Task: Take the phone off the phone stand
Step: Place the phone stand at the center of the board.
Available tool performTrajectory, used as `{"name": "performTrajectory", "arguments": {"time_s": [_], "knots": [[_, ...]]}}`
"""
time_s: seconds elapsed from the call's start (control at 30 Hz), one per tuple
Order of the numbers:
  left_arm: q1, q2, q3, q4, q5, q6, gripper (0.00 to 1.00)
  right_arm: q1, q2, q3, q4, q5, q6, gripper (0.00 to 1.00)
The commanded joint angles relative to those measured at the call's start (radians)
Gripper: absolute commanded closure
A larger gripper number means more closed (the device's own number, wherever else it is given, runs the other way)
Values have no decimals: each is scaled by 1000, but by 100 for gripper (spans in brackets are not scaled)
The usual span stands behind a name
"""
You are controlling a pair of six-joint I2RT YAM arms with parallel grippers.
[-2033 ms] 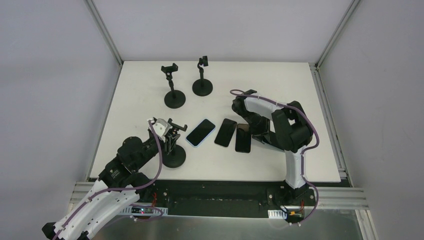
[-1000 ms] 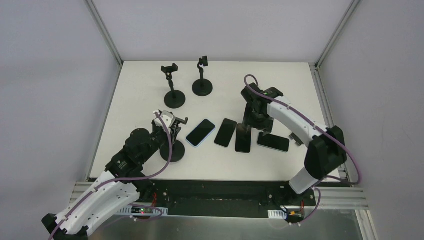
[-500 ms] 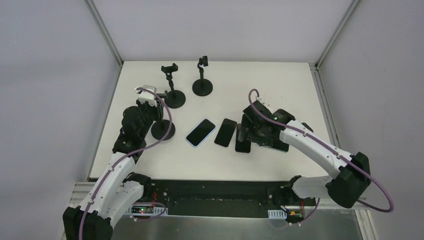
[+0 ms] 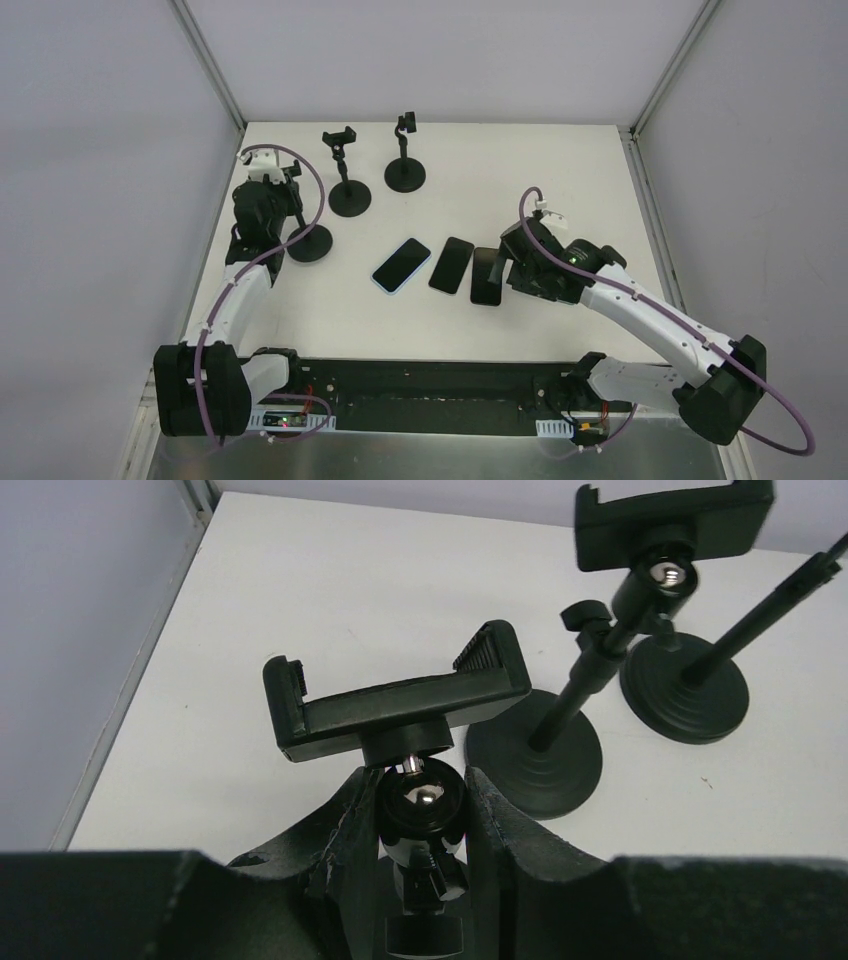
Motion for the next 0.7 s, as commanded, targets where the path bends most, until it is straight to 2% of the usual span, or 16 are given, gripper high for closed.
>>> {"name": "performTrajectory", "arguments": {"time_s": [0.0,0.13,0.23,0.33,0.53,0.67], "knots": [[35,21,59,176,22,-38,75,18,-79,-38,33,99,38,12],[38,22,29,179,55,-42,53,18,-101,-74,60,94,40,12],[39,19,12,179,64,-54,43,21,-95,-81,60,93,41,12],[37,1,-11,178,56,-64,2,24,-90,-86,51,98,40,12],[36,-89,-70,164,48,-77,1,25,-96,-104,77,89,18,12],[34,-210,-85,67,11,-84,1,26,-75,-91,84,91,9,12]]}}
